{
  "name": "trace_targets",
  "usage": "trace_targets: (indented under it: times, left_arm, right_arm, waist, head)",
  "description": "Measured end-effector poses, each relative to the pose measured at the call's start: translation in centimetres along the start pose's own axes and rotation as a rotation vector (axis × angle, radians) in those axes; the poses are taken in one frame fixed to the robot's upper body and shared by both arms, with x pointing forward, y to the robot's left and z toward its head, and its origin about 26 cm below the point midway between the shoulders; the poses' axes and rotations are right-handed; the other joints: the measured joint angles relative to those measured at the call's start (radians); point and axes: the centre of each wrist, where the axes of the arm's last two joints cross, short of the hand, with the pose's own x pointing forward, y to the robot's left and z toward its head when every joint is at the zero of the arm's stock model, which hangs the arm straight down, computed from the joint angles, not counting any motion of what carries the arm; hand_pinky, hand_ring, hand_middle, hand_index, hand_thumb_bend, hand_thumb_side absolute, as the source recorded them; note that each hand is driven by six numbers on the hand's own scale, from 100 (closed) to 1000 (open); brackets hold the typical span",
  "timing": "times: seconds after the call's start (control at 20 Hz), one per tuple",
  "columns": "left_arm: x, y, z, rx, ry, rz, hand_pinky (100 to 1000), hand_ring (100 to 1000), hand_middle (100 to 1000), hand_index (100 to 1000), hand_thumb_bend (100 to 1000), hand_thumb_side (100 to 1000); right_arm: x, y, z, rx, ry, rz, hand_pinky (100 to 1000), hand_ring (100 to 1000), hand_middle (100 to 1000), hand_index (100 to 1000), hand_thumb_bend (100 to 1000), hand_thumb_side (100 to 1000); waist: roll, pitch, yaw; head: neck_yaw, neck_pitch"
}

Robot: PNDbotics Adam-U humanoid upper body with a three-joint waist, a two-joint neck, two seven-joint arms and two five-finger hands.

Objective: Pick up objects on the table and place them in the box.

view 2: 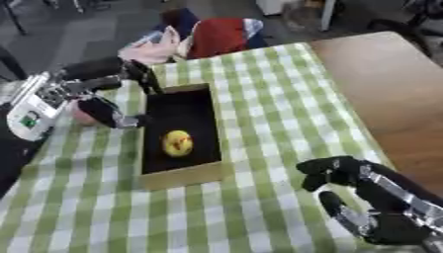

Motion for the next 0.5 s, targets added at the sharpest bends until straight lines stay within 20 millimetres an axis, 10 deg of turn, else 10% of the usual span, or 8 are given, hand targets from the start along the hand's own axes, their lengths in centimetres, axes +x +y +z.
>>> trace_targets:
  times: [0.5]
  left_arm:
    - [-5.4, 0.1, 8.2, 0.124, 0.455, -0.012, 651, 607, 645, 751, 392, 374]
  right_arm:
    - [-0.3, 0.0, 0.6, -0.026, 0.018, 0.001, 689, 891, 621, 822, 100, 483]
  waist:
    - [-0.002, -0.003, 0.009]
  head:
    - [-0.017, 0.001]
